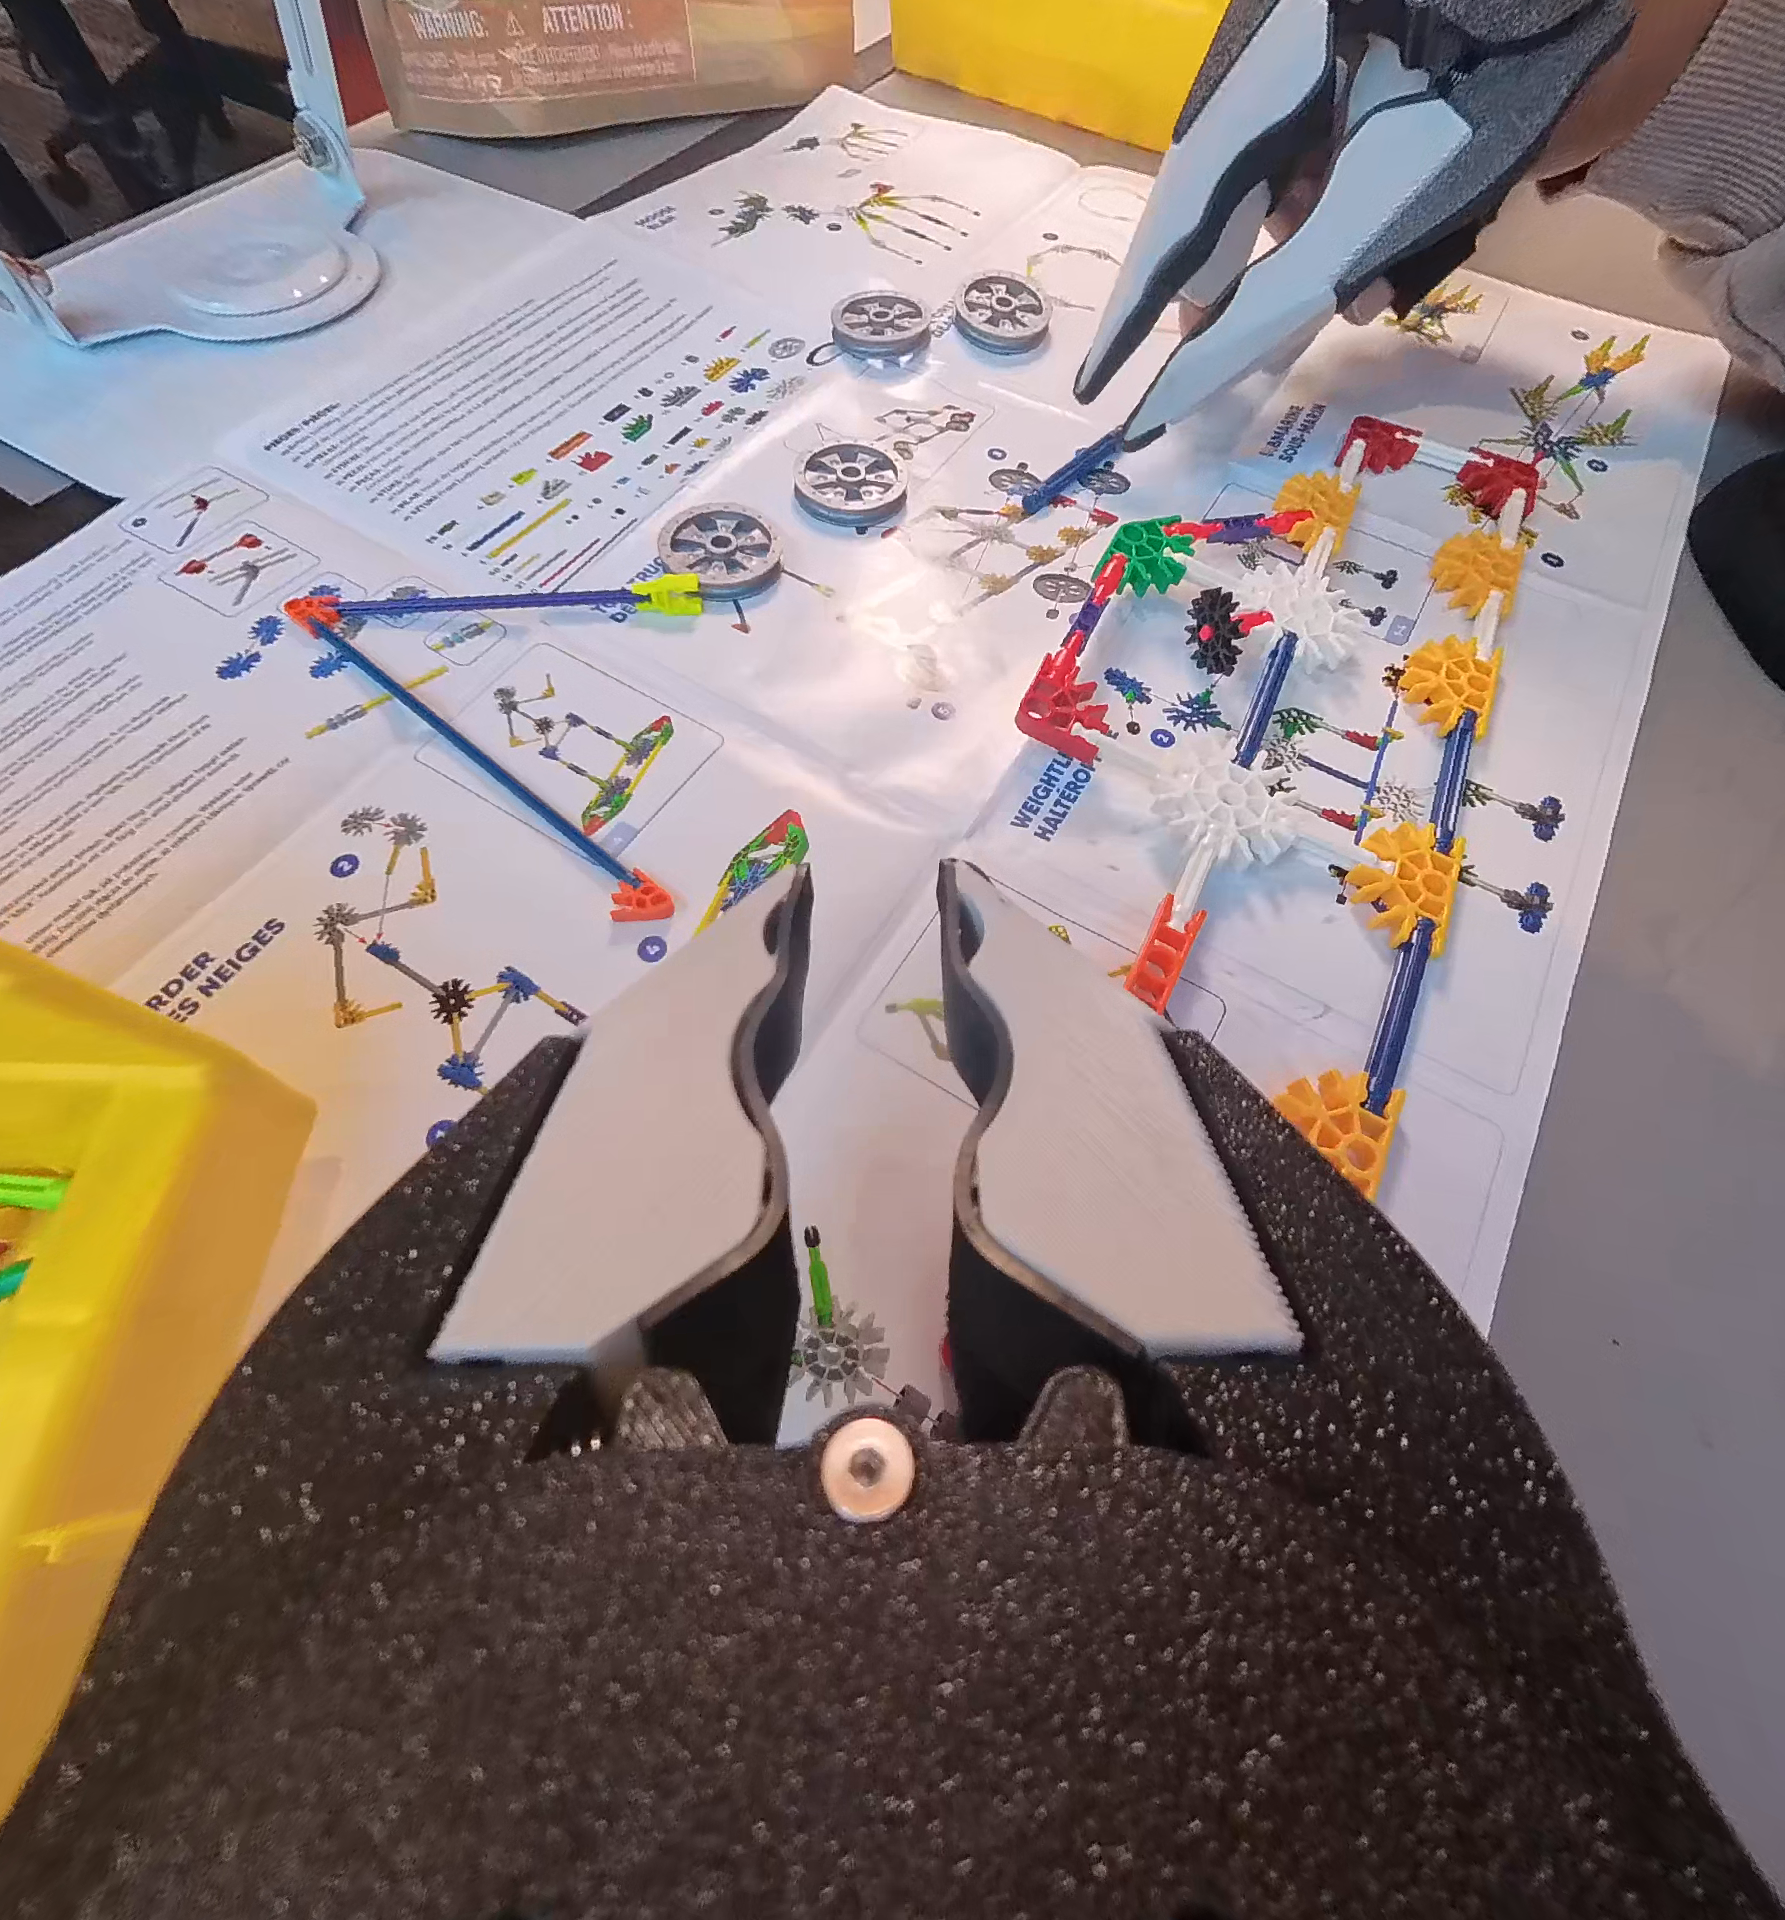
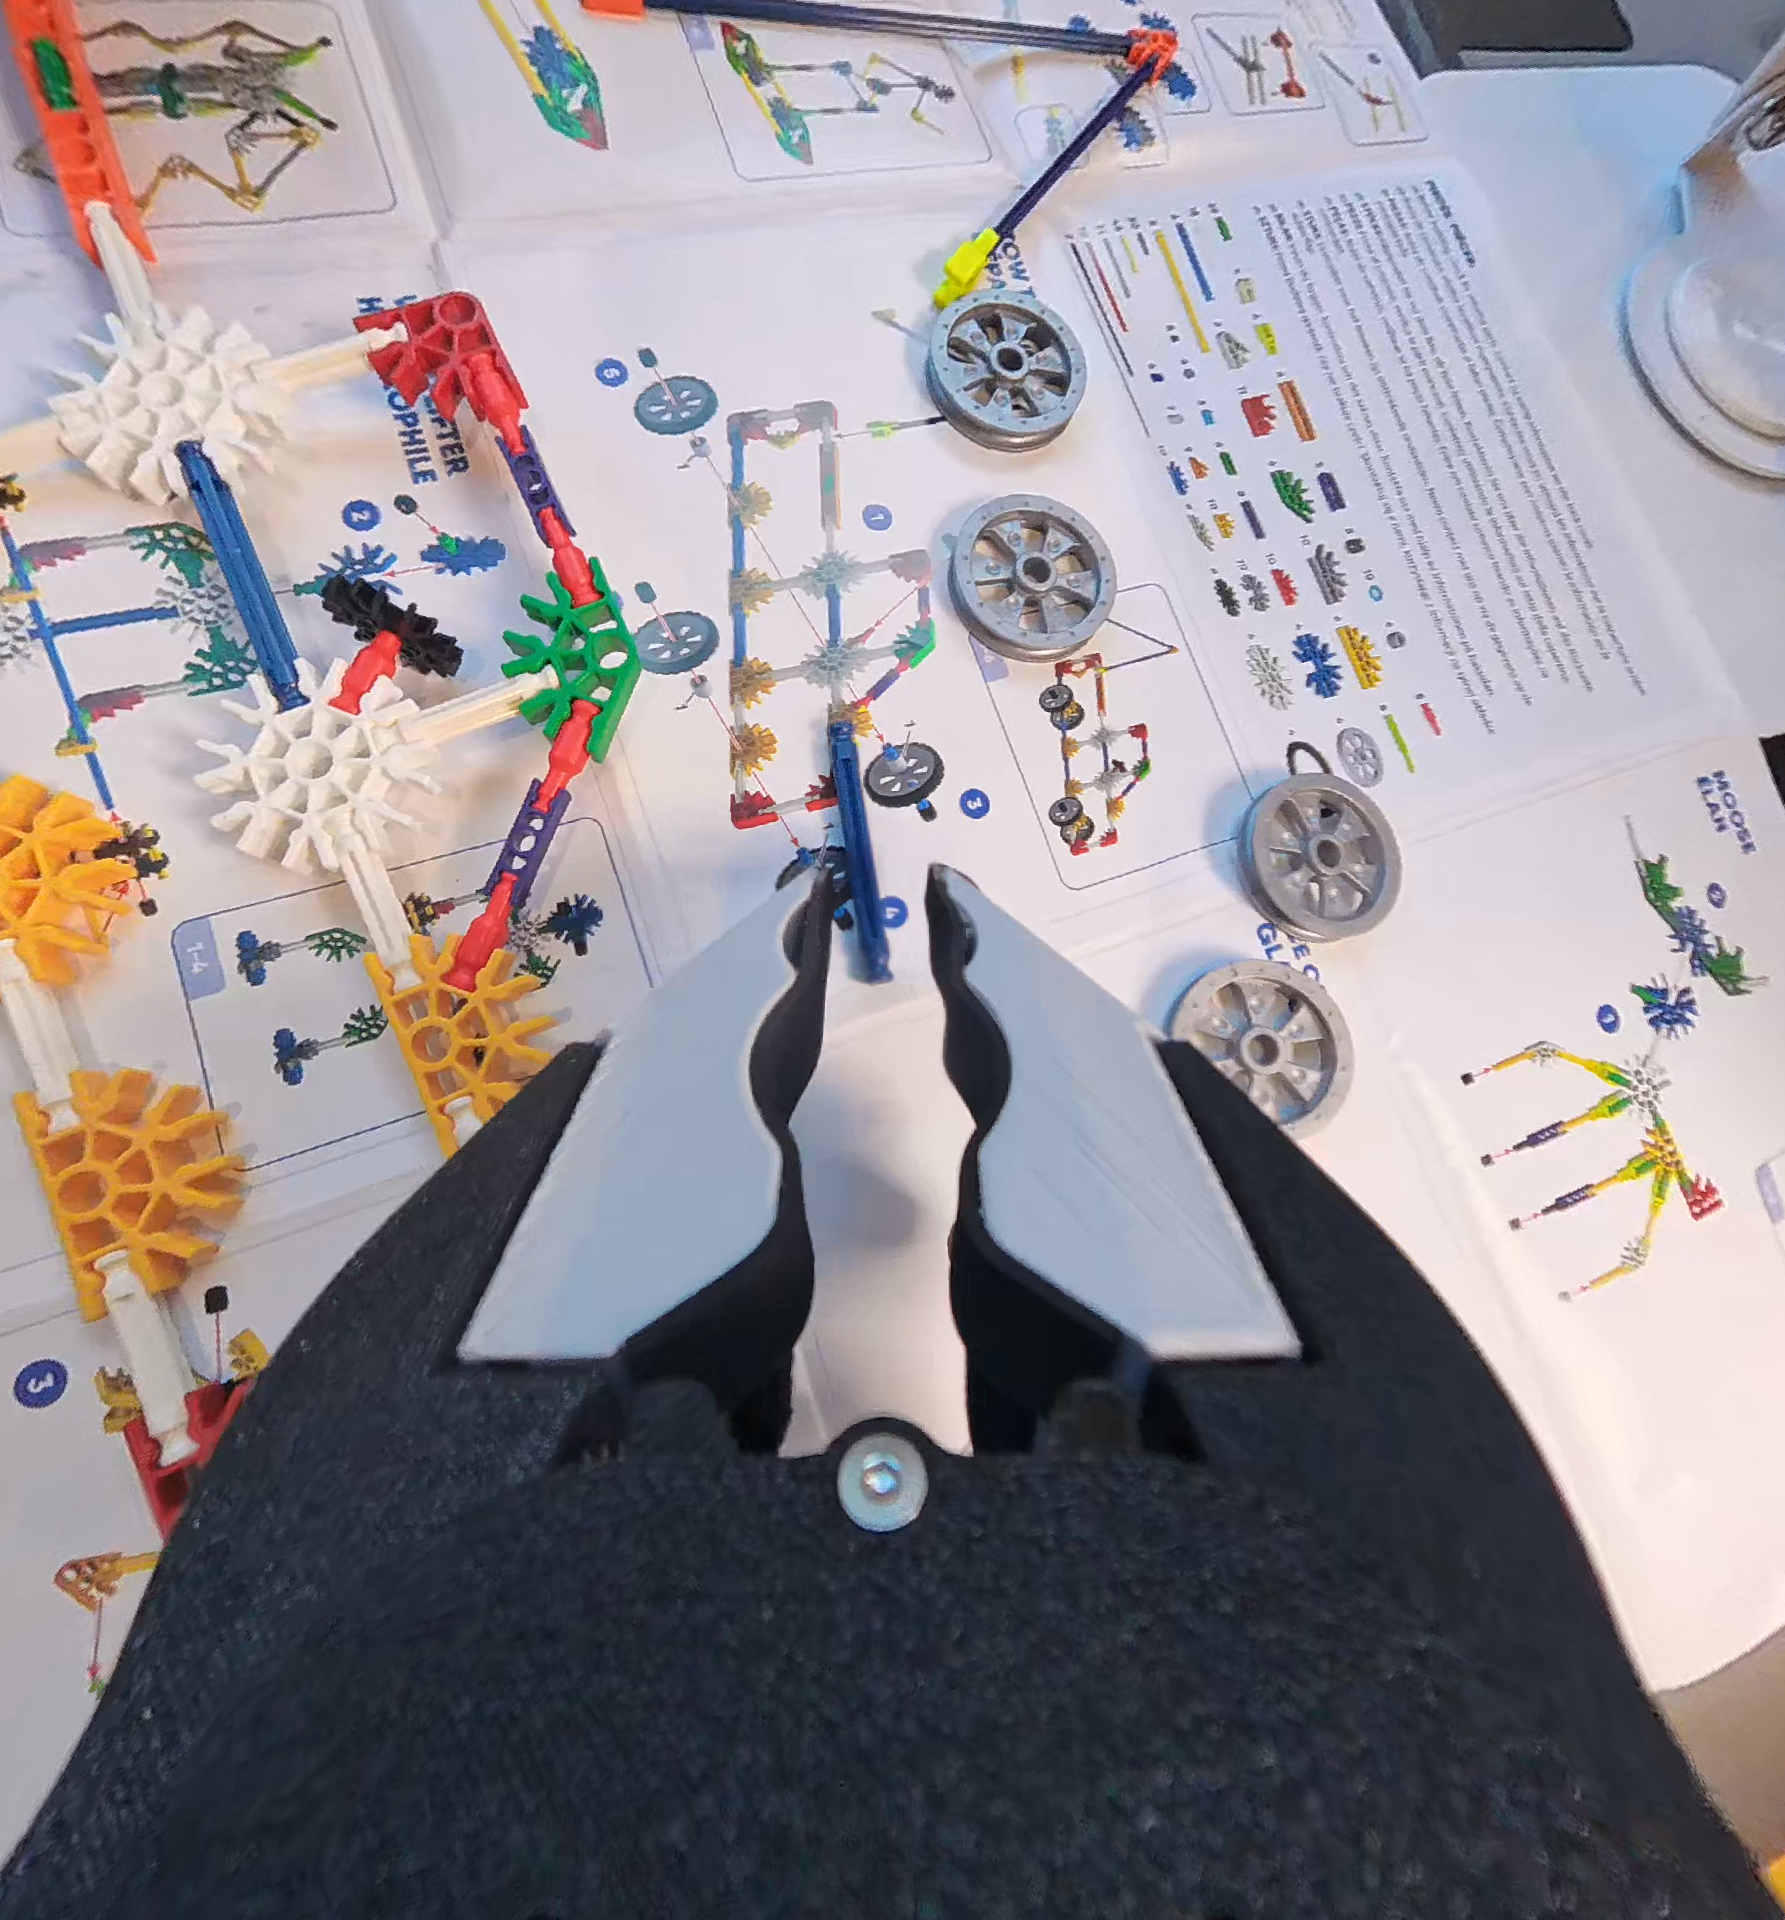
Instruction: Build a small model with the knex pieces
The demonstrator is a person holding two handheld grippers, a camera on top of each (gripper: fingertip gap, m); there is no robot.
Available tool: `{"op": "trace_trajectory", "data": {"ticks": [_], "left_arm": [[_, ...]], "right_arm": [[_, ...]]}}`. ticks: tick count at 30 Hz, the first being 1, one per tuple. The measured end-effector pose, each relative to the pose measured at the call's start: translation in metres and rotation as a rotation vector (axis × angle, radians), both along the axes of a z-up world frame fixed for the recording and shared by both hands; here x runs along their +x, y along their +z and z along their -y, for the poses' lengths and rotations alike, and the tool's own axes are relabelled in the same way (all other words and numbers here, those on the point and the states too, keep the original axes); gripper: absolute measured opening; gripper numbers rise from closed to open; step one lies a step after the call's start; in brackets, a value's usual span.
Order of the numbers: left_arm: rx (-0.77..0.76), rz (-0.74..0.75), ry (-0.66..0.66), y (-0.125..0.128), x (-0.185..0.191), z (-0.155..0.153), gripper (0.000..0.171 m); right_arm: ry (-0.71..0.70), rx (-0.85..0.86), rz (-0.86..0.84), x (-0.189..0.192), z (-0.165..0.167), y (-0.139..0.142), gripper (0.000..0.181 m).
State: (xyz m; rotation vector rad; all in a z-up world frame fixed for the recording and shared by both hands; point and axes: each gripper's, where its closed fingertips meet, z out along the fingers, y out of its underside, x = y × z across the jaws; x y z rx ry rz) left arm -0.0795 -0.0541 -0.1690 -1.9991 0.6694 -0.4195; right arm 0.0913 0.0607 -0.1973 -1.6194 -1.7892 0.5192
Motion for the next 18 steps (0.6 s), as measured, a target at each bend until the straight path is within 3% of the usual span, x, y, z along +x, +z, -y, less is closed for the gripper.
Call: {"op": "trace_trajectory", "data": {"ticks": [7,11,18], "left_arm": [[-0.007,0.008,-0.007,-0.001,0.001,0.0,0.021],[-0.013,0.012,-0.011,-0.001,0.001,0.001,0.021],[-0.02,0.009,-0.011,-0.003,0.001,0.0,0.021]], "right_arm": [[-0.012,-0.013,0.047,0.009,-0.003,-0.007,0.0],[-0.063,0.003,0.022,0.021,-0.017,0.003,0.0],[-0.086,-0.001,0.05,0.028,-0.021,-0.009,0.001]]}}
